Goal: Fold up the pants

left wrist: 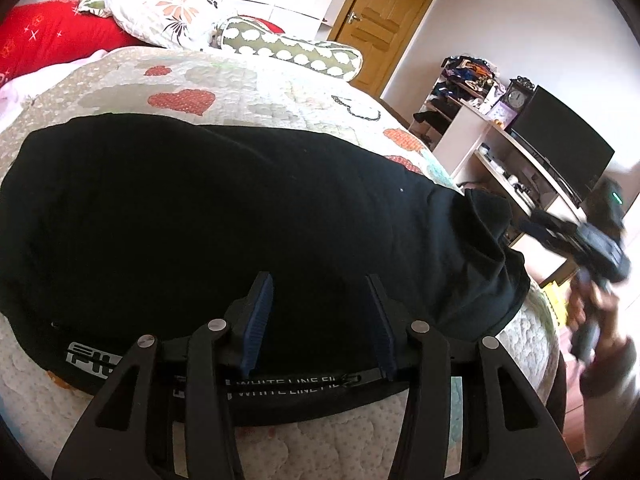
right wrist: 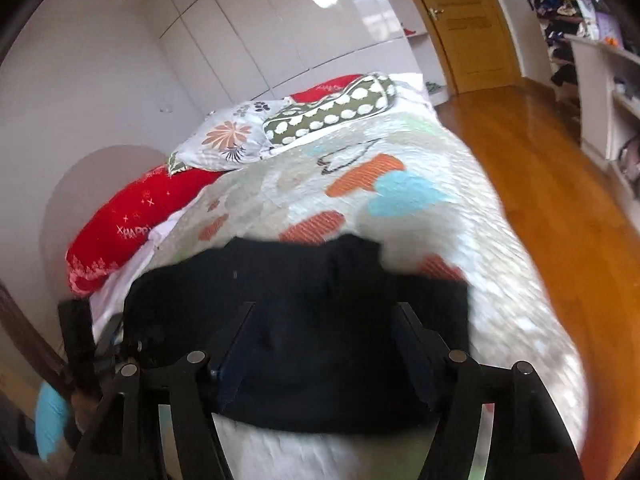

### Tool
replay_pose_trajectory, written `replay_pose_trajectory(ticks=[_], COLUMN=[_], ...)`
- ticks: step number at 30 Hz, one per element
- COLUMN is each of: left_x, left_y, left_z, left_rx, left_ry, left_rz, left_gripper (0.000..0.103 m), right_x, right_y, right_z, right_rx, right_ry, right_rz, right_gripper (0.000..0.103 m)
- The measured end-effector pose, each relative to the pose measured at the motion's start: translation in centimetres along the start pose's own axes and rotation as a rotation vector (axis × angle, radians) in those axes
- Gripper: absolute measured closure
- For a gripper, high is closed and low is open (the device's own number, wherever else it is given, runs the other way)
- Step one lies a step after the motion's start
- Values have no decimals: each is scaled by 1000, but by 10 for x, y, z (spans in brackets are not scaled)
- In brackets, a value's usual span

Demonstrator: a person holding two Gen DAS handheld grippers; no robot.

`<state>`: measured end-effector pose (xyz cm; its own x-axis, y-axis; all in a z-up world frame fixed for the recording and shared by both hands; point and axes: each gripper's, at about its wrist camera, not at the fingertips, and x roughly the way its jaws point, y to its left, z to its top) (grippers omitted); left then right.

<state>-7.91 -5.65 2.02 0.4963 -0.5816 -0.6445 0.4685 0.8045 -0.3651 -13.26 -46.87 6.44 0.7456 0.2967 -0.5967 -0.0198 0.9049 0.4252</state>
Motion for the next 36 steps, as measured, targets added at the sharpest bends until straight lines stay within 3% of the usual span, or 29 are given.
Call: replay_pose_trajectory(ticks=[2,3,4,5,7,10,12,13,15,17,19,21,23,25,28,33,34,35,36], left_x=[0,0,0,0,0,0,1,1,2,2,2,3,3,2,2,0,-2,-3,-7], left_y=[0,0,0,2,4,3,1,0,-3,-5,-5,-4,-2,-1,-1,-7,-11,-14,-20], left_z=[-1,-1,-1,0,0,0,0,0,1,-1,-2,-1,-1,-1,-2,-2,-1,0,1], left_rx=[5,5,2,0,-10,-7,-1,5,15,26,24,16,6,3,4,35,52,63,75], left_ry=[-2,-3,-4,-4,-6,-4,-3,-4,-4,-6,-9,-10,-11,-12,-13,-17,-22,-26,-31], left_rz=[-5,-6,-11,-14,-22,-18,-12,-13,-9,1,1,-5,-12,-15,-17,0,1,-13,-35], left_gripper=[56,56,55,55,56,55,53,51,48,48,48,48,48,48,48,48,48,48,48], right_x=[32,52,68,72,64,6,-17,-24,-24,-28,-43,-50,-46,-29,8,67,76,83,78], right_y=[1,0,7,15,34,58,54,45,17,-11,-31,-28,-10,17,43,20,18,19,24], right_z=[14,22,32,36,39,18,-8,-24,-47,-56,-51,-41,-26,-7,24,48,46,44,38], right_rx=[11,18,12,-27,-132,-319,-397,-421,-389,-288,-123,-54,-57,-124,-254,-159,-178,-212,-249], right_ry=[28,70,100,106,63,-12,39,88,186,223,142,56,10,16,43,210,227,239,240], right_rz=[-10,17,24,14,27,41,3,-66,-211,-283,-235,-135,-81,-68,-110,-65,-76,-74,-70], right_gripper=[38,43,69,86,88,88,88,88,88,88,88,82,44,37,37,37,42,67,77])
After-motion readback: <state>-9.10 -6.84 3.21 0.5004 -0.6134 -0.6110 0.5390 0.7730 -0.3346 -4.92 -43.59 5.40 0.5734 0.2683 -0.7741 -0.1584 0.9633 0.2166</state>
